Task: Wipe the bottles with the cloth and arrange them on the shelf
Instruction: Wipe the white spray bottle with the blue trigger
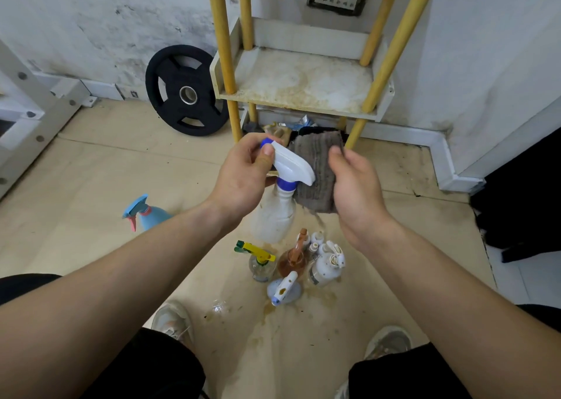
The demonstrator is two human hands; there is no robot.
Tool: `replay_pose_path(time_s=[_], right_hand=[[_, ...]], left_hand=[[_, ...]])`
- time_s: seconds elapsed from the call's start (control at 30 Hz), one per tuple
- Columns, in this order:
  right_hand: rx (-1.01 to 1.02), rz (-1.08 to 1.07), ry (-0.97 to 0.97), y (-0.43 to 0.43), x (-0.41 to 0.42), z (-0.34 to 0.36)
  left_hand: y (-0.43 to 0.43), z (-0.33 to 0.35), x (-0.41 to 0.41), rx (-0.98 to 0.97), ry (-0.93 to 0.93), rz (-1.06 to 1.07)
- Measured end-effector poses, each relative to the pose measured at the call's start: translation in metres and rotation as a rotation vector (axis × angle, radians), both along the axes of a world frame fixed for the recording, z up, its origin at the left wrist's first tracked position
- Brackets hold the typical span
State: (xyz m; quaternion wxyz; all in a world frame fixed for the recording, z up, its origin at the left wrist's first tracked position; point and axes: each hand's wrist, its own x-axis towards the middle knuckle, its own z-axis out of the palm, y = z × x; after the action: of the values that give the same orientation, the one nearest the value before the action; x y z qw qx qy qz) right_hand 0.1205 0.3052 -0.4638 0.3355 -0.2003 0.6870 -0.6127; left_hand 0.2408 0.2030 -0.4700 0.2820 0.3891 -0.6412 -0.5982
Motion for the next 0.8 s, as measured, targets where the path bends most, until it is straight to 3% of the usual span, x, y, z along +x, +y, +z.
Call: replay_pose_path(time_s=[0.2, 0.43, 0.6, 0.8], right_hand=[[0.011, 0.21, 0.308, 0.004, 0.007, -0.003], [0.088, 0.095, 0.403, 0.006, 0.005, 0.001], [0.095, 0.02, 0.425, 0.008, 0.009, 0.003], [0.108, -0.119, 0.433, 0.007, 0.005, 0.004]], left_hand=[[-0.003, 0.0, -0.002, -0.02, -0.015, 0.03], [0.004, 0.001, -0.005, -0.014, -0.024, 0.029], [0.012, -0.006, -0.006, -0.407, -0.187, 0.15], [0.029, -0.01, -0.005, -0.468, -0.238, -0.002]])
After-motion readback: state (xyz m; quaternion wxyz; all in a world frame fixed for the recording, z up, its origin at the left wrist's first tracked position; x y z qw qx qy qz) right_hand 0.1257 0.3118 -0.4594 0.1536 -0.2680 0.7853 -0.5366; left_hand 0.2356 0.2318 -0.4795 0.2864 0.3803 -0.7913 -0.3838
